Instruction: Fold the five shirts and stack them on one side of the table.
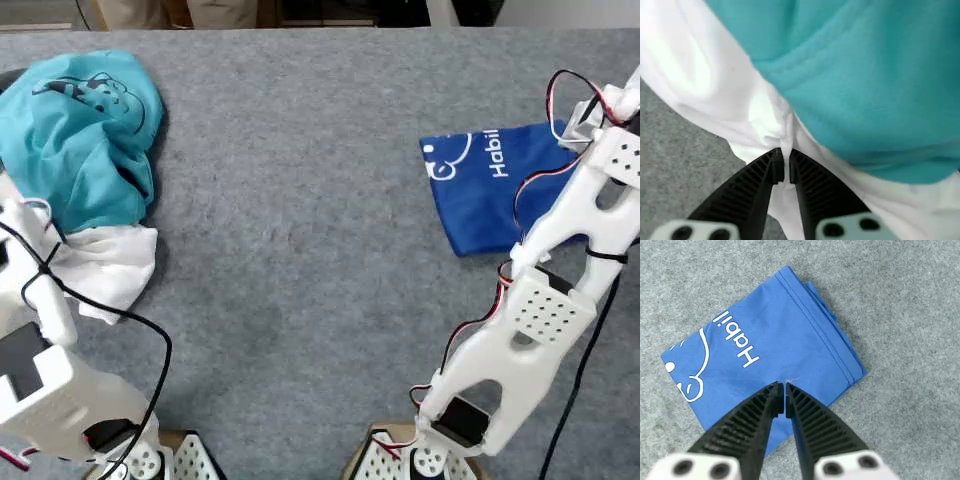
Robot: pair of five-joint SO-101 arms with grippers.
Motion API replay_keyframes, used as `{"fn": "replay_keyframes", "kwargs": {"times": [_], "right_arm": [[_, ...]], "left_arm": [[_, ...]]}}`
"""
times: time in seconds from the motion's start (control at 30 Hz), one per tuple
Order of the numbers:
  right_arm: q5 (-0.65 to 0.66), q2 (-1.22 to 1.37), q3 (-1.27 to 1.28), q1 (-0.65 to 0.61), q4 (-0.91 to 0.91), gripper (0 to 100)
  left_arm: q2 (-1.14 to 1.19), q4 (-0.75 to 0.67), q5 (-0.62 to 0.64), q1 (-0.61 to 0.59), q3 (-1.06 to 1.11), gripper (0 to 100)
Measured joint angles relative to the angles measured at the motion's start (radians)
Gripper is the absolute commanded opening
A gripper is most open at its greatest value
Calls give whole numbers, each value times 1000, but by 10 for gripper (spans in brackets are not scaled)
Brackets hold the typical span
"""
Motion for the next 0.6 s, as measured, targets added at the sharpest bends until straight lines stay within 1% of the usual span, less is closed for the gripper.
{"fn": "replay_keyframes", "kwargs": {"times": [0.1, 0.27, 0.37, 0.47, 0.53, 0.6], "right_arm": [[0, 0, 0, 0, 0, 19], [0, 0, 0, 0, 0, 19], [0, 0, 0, 0, 0, 19], [0, 0, 0, 0, 0, 19], [0, 0, 0, 0, 0, 19], [0, 0, 0, 0, 0, 19]], "left_arm": [[-49, 207, 0, 0, -155, 19], [-158, 381, 3, 9, -354, 19], [-249, 482, 3, 55, -451, 19], [-354, 565, 3, 157, -560, 18], [-431, 605, 3, 258, -638, 18], [-512, 611, 18, 384, -718, 18]]}}
